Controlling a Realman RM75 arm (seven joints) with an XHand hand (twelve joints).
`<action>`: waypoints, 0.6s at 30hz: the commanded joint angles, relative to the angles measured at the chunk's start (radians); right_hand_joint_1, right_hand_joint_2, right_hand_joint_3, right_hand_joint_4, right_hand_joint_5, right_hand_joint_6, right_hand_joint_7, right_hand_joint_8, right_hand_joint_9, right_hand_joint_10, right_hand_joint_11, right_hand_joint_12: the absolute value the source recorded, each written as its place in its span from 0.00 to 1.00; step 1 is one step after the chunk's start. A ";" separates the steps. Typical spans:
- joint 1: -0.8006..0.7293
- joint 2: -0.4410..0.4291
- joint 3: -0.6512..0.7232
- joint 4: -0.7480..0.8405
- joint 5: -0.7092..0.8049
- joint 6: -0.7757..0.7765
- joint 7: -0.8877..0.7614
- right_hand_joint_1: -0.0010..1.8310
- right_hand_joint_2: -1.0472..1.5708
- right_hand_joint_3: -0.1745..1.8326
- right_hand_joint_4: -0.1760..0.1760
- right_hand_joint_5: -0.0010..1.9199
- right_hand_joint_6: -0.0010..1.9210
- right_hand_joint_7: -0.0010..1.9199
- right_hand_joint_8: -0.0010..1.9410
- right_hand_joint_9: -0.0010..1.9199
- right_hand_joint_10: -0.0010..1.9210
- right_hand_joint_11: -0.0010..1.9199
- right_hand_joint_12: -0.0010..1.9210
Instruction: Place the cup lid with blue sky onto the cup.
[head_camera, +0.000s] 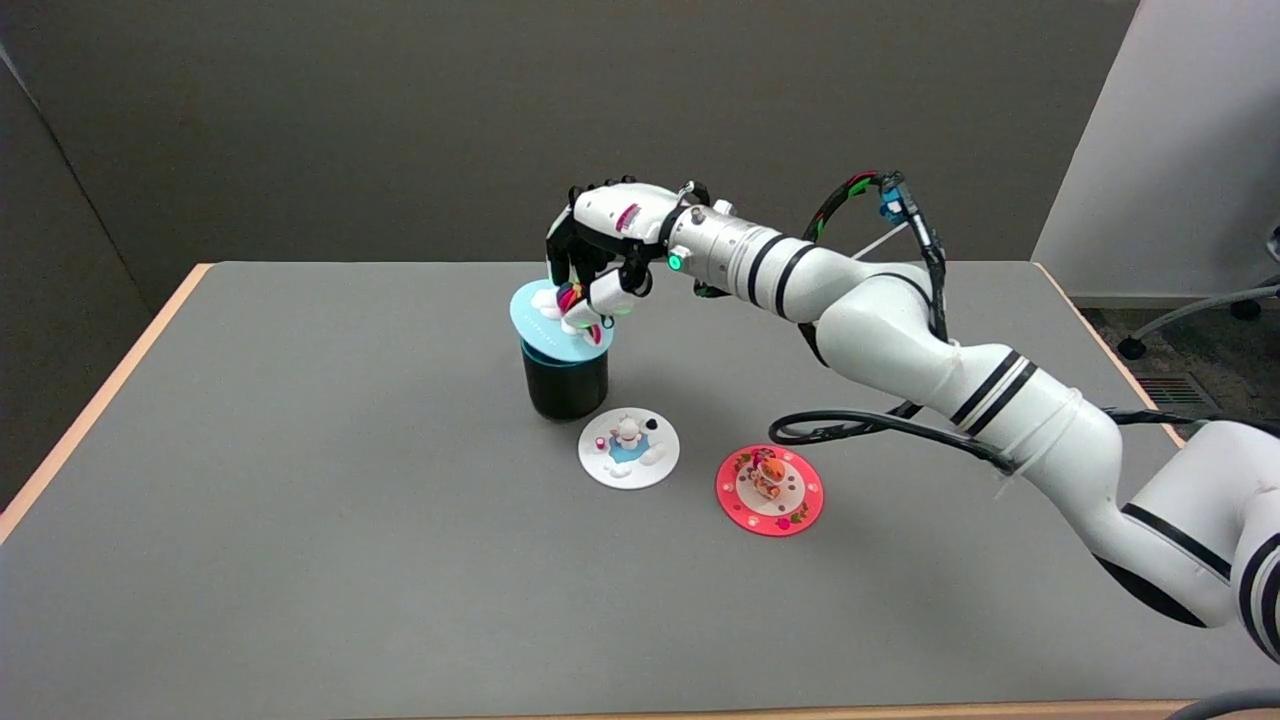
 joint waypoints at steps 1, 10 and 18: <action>0.073 0.009 -0.113 0.046 -0.031 -0.043 0.001 0.67 0.78 0.23 0.40 0.48 0.53 0.53 0.58 0.35 0.74 0.27 0.76; 0.150 0.000 -0.193 0.118 -0.032 -0.055 0.005 0.67 0.78 0.22 0.40 0.47 0.54 0.52 0.59 0.35 0.74 0.26 0.76; 0.170 -0.002 -0.213 0.131 -0.032 -0.049 0.001 0.67 0.78 0.23 0.40 0.47 0.54 0.52 0.60 0.34 0.75 0.25 0.77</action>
